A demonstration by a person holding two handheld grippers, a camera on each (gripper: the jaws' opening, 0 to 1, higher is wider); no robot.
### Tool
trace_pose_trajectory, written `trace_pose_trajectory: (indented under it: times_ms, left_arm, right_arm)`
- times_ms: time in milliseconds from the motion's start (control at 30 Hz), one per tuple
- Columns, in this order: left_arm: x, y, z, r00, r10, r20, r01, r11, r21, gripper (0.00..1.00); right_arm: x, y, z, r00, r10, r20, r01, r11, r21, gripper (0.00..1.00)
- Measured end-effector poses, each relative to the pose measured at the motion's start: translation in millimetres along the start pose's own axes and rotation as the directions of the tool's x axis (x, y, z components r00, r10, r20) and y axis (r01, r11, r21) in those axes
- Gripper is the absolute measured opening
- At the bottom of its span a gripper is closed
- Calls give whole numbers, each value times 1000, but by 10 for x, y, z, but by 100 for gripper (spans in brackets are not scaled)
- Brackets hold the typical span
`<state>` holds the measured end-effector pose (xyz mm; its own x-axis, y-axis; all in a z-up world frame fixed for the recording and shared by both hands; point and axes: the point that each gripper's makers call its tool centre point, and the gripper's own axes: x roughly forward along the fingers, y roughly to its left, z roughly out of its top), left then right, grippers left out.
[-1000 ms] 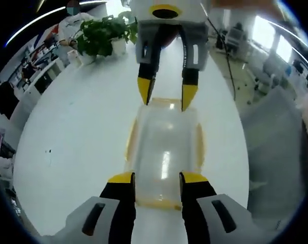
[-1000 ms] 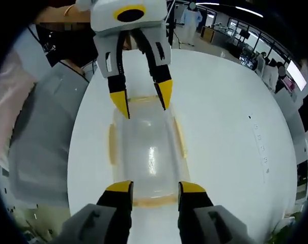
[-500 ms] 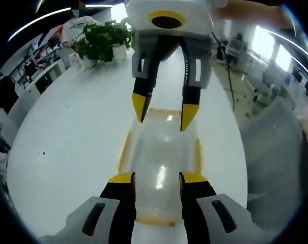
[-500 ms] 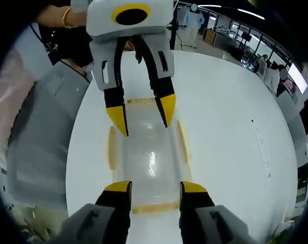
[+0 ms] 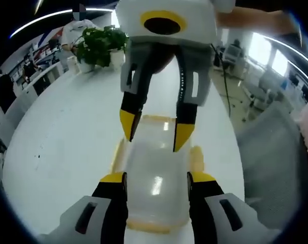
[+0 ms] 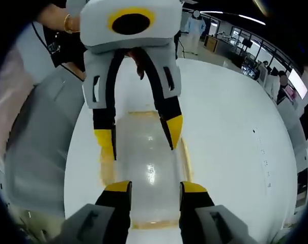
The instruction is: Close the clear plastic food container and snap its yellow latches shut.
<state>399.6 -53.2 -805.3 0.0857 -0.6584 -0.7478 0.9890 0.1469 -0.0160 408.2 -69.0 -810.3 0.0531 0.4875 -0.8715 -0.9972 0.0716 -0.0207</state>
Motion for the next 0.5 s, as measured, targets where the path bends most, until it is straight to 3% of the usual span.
trace_pose_trajectory:
  times_ms: [133, 400, 500]
  left_arm:
    - [29, 4, 23, 1000, 23, 9, -23, 1000, 8, 48]
    - [32, 4, 24, 999, 27, 19, -27, 1000, 11, 48]
    - [30, -47, 26, 1000, -17, 23, 17, 1000, 7, 55]
  right_arm:
    - [16, -19, 34, 1000, -8, 6, 8, 1000, -7, 37]
    - [43, -129, 94, 999, -41, 19, 41, 999, -7, 51]
    - [73, -166, 109, 999, -32, 27, 31, 999, 39, 58]
